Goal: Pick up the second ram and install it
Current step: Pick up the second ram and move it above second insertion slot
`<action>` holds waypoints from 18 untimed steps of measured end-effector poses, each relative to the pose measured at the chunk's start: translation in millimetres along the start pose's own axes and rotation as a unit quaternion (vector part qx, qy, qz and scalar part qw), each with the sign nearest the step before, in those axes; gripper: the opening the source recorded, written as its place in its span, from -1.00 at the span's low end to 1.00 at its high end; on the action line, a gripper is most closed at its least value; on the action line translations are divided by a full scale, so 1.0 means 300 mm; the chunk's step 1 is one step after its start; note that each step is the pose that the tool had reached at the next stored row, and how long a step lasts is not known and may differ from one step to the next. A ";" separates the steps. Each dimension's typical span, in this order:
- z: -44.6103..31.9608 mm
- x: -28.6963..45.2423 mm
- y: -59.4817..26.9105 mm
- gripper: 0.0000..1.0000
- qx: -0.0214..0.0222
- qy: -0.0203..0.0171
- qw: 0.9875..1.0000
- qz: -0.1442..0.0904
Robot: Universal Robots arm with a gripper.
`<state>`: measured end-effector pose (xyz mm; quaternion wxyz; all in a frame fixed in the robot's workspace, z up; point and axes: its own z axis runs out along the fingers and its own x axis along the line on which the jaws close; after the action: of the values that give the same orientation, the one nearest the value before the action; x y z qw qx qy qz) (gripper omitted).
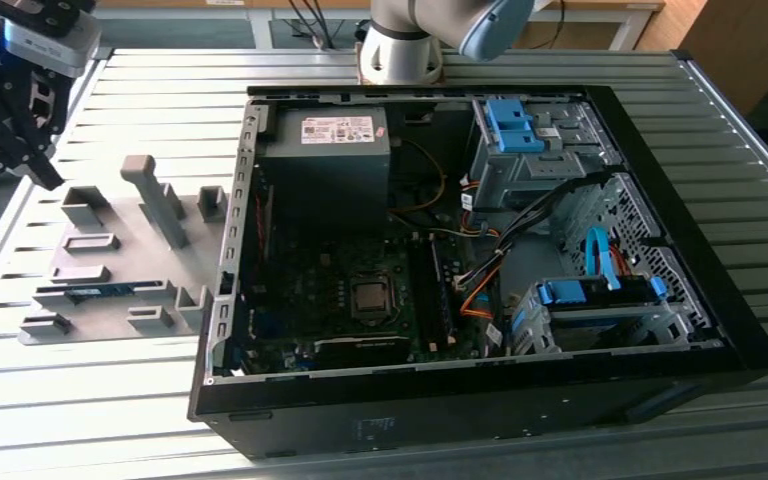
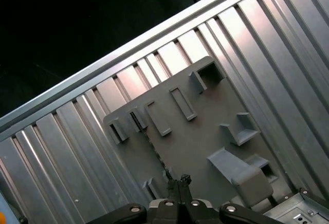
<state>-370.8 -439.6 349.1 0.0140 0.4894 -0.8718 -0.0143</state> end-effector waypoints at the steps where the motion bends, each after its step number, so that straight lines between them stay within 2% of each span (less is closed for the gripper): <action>1: 0.000 0.000 0.000 -0.79 0.000 0.000 1.000 0.000; 10: 0.000 0.001 0.000 -0.79 0.000 0.000 1.000 -0.003; 14: 0.002 0.001 0.000 -0.79 0.000 0.001 0.999 -0.036; 18: 0.008 0.000 0.000 -0.79 0.001 0.003 0.997 -0.072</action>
<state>-371.0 -439.8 346.8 0.0150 0.5508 -0.8344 -0.0132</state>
